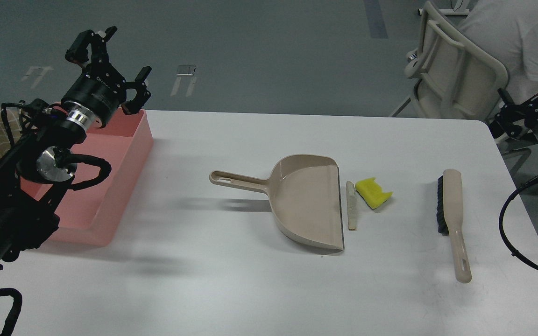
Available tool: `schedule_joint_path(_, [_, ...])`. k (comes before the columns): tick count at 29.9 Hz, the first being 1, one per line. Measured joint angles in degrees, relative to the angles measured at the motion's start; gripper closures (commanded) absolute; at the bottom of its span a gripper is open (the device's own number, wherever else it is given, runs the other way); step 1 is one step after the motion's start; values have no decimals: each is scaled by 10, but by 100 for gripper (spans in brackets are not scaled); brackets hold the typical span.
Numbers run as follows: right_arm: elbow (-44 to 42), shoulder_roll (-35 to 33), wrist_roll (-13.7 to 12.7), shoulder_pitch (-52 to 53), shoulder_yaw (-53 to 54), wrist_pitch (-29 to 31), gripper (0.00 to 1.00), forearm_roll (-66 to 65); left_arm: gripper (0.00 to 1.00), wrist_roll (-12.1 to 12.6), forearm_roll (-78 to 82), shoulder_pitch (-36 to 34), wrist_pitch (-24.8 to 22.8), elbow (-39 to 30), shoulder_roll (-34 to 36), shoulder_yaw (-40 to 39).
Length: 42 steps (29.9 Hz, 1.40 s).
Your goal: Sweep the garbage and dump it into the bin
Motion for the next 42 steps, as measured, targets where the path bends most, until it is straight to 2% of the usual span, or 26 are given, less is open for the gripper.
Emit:
schedule_joint_path(21, [6, 3, 4, 2, 2, -1, 0, 4, 2, -6, -2, -1, -1, -4, -2, 2])
schedule_joint_path(28, [12, 8, 5, 1, 3, 5, 0, 5, 2, -6, -7, 0, -35, -4, -2, -1])
schedule_joint_path(42, [48, 9, 7, 2, 5, 3, 0, 5, 2, -7, -8, 1, -27, -4, -8, 0])
